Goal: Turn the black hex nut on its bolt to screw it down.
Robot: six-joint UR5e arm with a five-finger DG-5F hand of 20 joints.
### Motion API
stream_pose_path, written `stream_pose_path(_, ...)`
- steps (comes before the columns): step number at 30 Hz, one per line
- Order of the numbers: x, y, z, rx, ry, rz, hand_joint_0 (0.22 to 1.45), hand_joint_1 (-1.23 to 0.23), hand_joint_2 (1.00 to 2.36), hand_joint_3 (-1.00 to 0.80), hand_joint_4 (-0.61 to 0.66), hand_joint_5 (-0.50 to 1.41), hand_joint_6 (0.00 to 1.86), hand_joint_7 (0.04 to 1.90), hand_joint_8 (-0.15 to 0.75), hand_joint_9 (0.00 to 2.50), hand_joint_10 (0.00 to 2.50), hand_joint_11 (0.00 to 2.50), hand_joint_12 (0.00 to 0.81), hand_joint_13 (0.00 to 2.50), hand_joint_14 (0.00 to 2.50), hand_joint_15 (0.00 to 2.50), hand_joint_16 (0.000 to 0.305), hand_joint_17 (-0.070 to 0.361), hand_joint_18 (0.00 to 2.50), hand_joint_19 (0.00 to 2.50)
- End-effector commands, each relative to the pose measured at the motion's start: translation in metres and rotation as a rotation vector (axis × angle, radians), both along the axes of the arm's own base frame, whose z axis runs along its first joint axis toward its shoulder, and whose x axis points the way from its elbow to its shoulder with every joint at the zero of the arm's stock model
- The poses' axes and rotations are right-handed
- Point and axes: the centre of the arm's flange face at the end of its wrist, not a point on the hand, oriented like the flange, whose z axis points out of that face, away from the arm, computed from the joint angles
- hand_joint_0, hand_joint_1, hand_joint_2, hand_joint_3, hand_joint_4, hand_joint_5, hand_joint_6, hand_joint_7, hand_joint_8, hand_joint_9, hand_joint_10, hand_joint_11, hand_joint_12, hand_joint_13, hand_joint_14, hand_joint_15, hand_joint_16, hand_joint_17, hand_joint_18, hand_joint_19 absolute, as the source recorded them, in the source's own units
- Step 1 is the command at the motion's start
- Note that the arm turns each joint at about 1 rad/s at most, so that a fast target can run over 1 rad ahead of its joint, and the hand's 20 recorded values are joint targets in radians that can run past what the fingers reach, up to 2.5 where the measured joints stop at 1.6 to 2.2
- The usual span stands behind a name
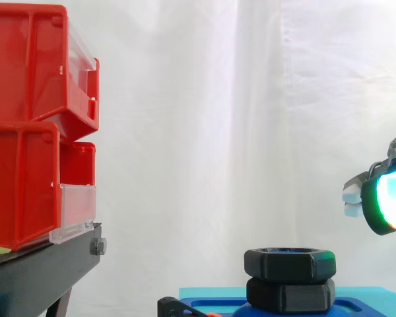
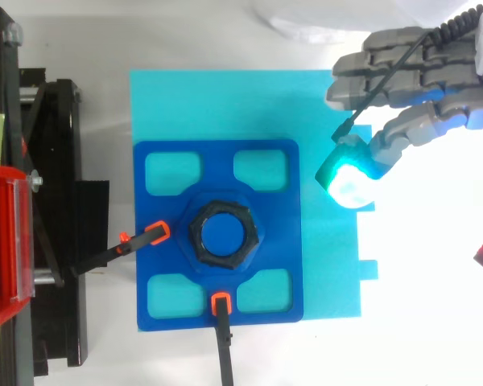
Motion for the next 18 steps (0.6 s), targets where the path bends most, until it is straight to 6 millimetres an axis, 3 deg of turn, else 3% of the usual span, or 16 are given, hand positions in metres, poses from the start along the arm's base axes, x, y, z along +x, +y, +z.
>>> stream_pose_path(1, 0.0002, 0.0008, 0.0000, 0.000, 0.000, 0.001, 0.43, -0.29, 1.00, -0.50, 0.01, -0.30, 0.50, 0.57, 0.149, 0.13, 0.00, 0.00, 0.317, 0.00, 0.00, 0.00, 0.060, 0.136, 0.00, 0.00)
stream_pose_path(18, 0.0000, -0.0001, 0.0000, 0.000, 0.000, 0.000, 0.43, -0.32, 1.00, -0.50, 0.01, -0.30, 0.50, 0.58, 0.158, 0.12, 0.00, 0.00, 0.323, 0.00, 0.00, 0.00, 0.060, 0.135, 0.00, 0.00)
